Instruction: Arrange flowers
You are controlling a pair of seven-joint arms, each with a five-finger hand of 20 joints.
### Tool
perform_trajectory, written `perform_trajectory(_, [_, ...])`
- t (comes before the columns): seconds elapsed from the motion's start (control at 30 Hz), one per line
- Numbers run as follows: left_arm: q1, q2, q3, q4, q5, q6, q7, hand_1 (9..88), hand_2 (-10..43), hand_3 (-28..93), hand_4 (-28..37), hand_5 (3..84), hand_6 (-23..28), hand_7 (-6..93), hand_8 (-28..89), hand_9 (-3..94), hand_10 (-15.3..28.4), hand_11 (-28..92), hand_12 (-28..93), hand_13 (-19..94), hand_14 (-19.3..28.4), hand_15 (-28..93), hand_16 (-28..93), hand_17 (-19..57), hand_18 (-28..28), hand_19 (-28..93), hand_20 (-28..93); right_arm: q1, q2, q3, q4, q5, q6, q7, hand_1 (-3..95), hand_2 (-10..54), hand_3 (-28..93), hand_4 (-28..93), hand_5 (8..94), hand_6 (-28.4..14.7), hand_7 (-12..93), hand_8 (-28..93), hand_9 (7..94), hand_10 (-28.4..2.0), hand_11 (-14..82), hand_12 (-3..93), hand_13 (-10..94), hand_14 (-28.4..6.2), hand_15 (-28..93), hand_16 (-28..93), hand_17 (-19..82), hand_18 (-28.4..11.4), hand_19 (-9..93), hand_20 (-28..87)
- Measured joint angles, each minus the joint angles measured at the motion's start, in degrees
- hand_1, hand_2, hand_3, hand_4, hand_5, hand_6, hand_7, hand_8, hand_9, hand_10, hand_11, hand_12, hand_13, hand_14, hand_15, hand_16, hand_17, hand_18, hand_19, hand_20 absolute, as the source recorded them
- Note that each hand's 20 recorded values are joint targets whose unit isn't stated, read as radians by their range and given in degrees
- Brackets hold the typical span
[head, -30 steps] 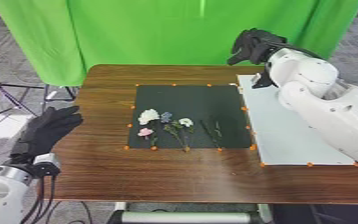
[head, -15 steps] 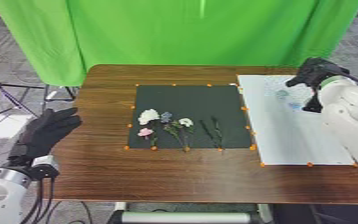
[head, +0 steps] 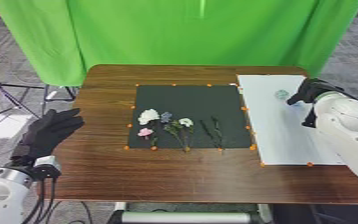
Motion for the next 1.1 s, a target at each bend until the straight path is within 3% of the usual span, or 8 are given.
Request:
perform_trajectory(0.2, [0.01,0.00,-0.06,0.00,-0.01,-0.06,-0.07,22.3,-1.7,62,-22.7,45.7,4.7,10.8,-5,44.2,14.0,20,15,33,18.4,12,5,0.9,13.4,7,14,-1.64,-0.24,-0.23,0.11,-0.19,0.34,0.08,38.5,-9.5,64,-16,63.3,1.1,19,-7,69.4,-13.2,18.0,24.1,84,-3.7,69,30,60,-15.3,93,62])
perform_trajectory(0.3, [0.01,-0.05,-0.04,0.00,-0.01,-0.06,-0.07,22.3,-1.6,62,-22.8,45.7,4.7,10.8,-5,44.2,13.9,20,15,33,18.5,12,5,0.9,13.5,7,14,-1.49,-0.46,-1.01,0.22,-0.70,1.58,0.18,47.8,-9.5,58,-18,67.1,1.4,21,8,74.2,-12.5,19.7,23.5,86,-2.8,69,30,62,-14.6,93,63])
perform_trajectory(0.4, [0.00,-0.08,0.00,0.00,-0.01,-0.07,-0.07,22.3,-1.6,62,-22.9,45.7,4.7,10.8,-5,44.3,14.0,20,15,33,18.4,12,5,0.9,13.4,7,14,-0.92,-0.54,-3.32,1.11,-1.60,5.98,0.55,55.6,-7.9,56,-19,74.8,1.7,22,12,80.6,-11.2,17.1,30.3,88,-2.1,69,30,63,-14.3,93,64])
perform_trajectory(0.6, [0.12,-0.18,-0.09,-0.05,-0.03,-0.07,-0.07,22.0,-1.3,62,-23.0,45.7,4.7,10.7,-5,44.3,14.0,20,15,33,18.5,12,5,0.8,13.5,7,14,-0.77,-0.53,-7.60,2.33,-2.50,16.26,0.61,58.2,-7.8,55,-19,77.9,1.8,23,11,84.0,-10.8,15.3,33.0,89,-1.9,69,30,64,-14.3,93,64])
perform_trajectory(0.7, [0.15,-0.18,-0.14,-0.05,-0.04,-0.07,-0.14,22.0,-1.2,62,-23.0,45.7,4.6,10.7,-5,44.3,14.0,20,15,33,18.5,12,5,0.8,13.5,7,14,-1.19,0.15,-7.65,0.65,-2.49,16.57,0.60,58.3,-8.0,55,-20,78.0,2.1,22,11,84.0,-10.8,14.8,33.3,89,-1.8,69,31,64,-14.3,93,65])
perform_trajectory(0.9, [0.15,-0.13,-0.19,-0.05,-0.05,-0.11,-0.42,21.9,-1.2,62,-22.8,45.7,4.6,10.8,-5,44.2,13.9,20,15,33,18.5,12,5,0.8,13.5,7,14,-0.22,5.10,-9.45,-9.11,0.96,15.90,-1.35,58.2,-8.3,56,-20,78.4,2.8,22,10,83.8,-10.2,12.8,34.4,88,-1.5,69,31,63,-13.6,93,65])
perform_trajectory(1.1, [-0.05,0.01,-0.06,0.02,-0.04,-0.38,-0.72,21.9,-1.2,62,-23.0,45.7,4.7,10.7,-5,44.1,14.1,19,15,33,18.4,12,5,0.7,13.5,7,14,10.33,7.65,-19.00,-13.84,7.02,12.36,-11.79,57.4,-8.5,57,-21,78.6,3.2,22,9,83.8,-10.1,12.2,34.8,88,-1.4,69,31,63,-13.6,93,65])
